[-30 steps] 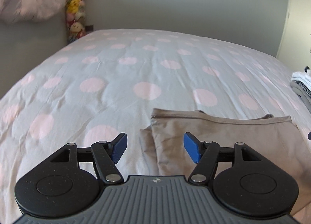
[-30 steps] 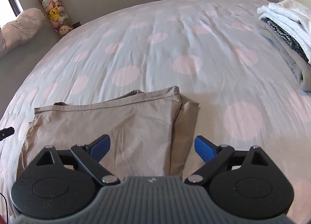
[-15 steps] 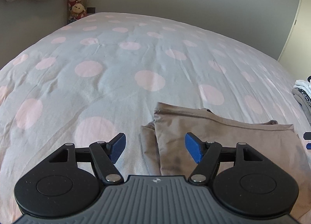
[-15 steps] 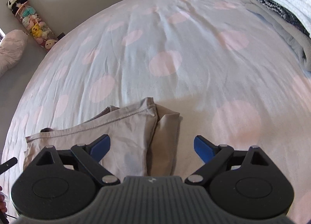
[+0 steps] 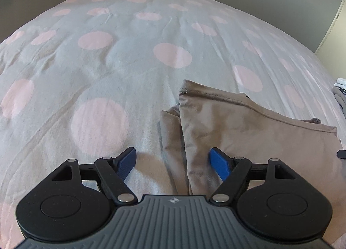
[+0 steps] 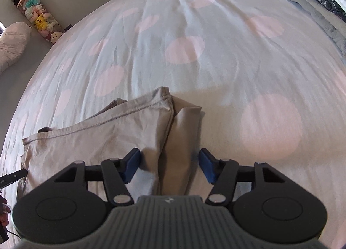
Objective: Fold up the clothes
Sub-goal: 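Pinch the folded beige shirt's edge with the right gripper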
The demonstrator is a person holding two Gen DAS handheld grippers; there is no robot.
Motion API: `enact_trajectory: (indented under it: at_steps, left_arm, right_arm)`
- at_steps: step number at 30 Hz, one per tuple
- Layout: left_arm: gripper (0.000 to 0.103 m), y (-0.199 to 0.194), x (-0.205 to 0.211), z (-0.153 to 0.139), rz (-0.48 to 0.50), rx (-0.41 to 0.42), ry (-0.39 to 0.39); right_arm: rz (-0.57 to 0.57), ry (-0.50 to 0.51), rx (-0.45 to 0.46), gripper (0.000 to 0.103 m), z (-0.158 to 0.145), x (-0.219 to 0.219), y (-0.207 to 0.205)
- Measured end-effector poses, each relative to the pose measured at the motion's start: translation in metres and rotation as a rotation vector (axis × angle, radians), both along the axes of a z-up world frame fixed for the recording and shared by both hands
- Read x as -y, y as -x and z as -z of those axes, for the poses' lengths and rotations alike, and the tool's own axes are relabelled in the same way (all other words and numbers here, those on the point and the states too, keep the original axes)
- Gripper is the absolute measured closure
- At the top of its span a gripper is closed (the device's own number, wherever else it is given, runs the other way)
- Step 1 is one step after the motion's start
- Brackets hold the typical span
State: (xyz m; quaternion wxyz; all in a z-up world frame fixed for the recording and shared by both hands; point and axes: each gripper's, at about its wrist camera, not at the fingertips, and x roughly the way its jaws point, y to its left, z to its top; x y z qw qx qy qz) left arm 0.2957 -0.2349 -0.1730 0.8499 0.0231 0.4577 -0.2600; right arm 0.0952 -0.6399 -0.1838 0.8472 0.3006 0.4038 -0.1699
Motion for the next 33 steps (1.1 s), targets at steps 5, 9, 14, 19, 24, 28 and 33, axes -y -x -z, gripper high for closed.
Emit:
enact_trajectory:
  at_steps: [5,9,14,19,24,28,33]
  left_arm:
    - [0.025,0.003,-0.001,0.005,0.043,0.032,-0.003]
    - [0.025,0.005,-0.001,0.003,0.035,0.032,-0.001]
    - [0.025,0.001,-0.011,-0.001,0.035,-0.004,0.062]
    - [0.025,0.001,-0.015,-0.008,0.013,-0.04,0.134]
    - [0.025,0.005,-0.018,-0.021,0.025,0.005,0.137]
    - [0.025,0.008,-0.02,-0.032,0.034,0.042,0.139]
    - [0.034,0.004,-0.03,-0.039,-0.04,0.069,0.094]
  right_arm:
    - [-0.028,-0.018,0.02,0.065,0.001,-0.003,-0.001]
    - [-0.051,-0.014,0.015,0.085,-0.004,-0.009,-0.007]
    - [-0.096,0.007,0.019,0.09,-0.029,-0.022,-0.015]
    - [-0.16,-0.008,0.022,0.091,-0.069,-0.052,-0.027]
    - [-0.203,-0.039,0.061,0.092,-0.106,-0.087,-0.048]
    - [-0.239,-0.067,0.087,0.092,-0.126,-0.119,-0.071]
    - [-0.287,-0.086,0.087,0.092,-0.133,-0.162,-0.104]
